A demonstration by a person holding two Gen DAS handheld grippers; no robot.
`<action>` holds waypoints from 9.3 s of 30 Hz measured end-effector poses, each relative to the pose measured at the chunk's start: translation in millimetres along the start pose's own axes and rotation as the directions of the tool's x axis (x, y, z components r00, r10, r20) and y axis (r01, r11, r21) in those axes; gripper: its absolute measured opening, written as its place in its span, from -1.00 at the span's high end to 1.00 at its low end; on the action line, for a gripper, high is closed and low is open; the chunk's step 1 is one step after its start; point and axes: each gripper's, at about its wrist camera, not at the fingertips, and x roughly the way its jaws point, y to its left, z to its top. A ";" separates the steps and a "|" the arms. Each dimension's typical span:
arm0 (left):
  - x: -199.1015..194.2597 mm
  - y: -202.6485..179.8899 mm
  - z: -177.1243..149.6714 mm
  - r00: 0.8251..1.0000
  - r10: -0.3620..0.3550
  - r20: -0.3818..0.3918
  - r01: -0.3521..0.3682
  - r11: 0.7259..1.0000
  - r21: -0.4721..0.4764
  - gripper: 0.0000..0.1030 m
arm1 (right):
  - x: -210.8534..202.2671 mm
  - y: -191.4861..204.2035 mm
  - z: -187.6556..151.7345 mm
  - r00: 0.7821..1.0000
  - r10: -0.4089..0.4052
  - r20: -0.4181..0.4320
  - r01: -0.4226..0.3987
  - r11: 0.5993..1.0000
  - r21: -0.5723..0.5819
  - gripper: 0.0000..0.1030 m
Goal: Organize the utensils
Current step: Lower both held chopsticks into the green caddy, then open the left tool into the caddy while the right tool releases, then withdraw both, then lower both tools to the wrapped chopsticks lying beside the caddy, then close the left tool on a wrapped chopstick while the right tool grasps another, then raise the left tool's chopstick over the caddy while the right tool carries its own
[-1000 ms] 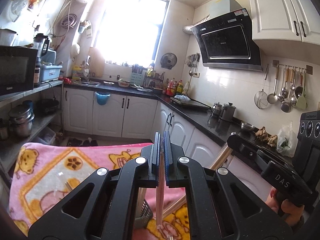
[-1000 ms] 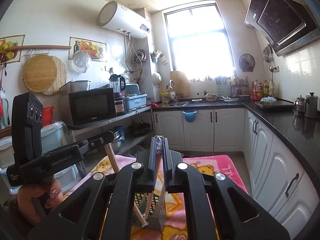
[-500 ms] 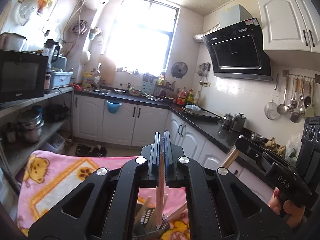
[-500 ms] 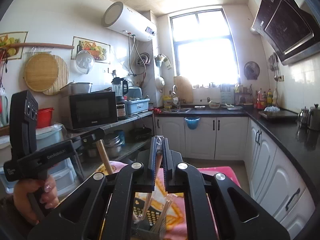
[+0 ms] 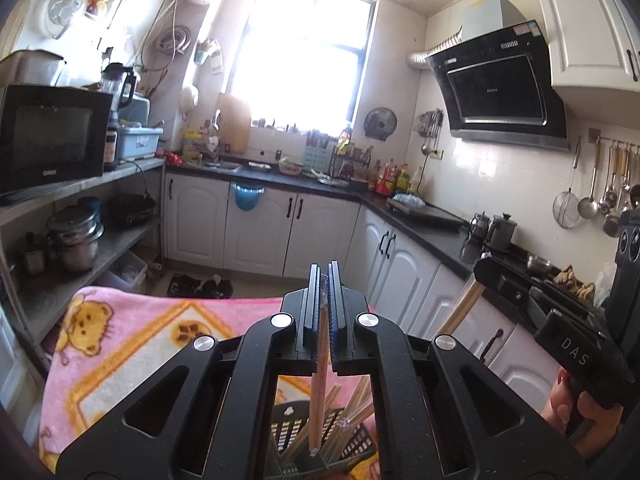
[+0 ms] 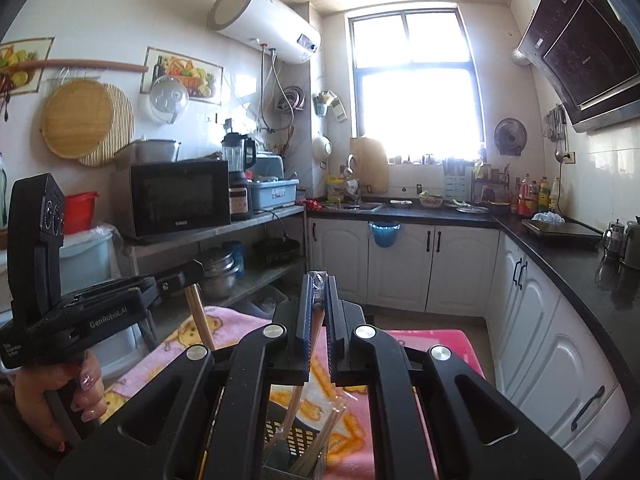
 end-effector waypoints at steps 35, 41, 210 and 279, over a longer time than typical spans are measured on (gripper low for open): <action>35.9 4.9 -87.9 0.986 0.056 -0.157 -0.049 0.998 0.047 0.97 | 32.7 -0.4 -75.9 0.997 -0.027 -0.079 0.030 0.999 0.042 0.88; 39.8 4.3 -97.9 0.981 0.069 -0.179 -0.058 0.996 0.067 0.97 | 35.0 -4.8 -86.5 0.996 -0.030 -0.086 0.036 0.997 0.070 0.87; 87.0 4.8 -272.5 0.772 0.023 -0.635 -0.017 1.000 0.015 0.79 | 21.3 -32.5 -288.9 0.789 0.056 -0.612 0.092 0.974 0.208 0.77; -33.9 -4.0 -8.1 0.987 0.115 0.110 -0.118 0.993 0.025 0.95 | -64.9 19.4 -32.4 0.997 0.075 0.017 -0.075 0.997 0.011 0.91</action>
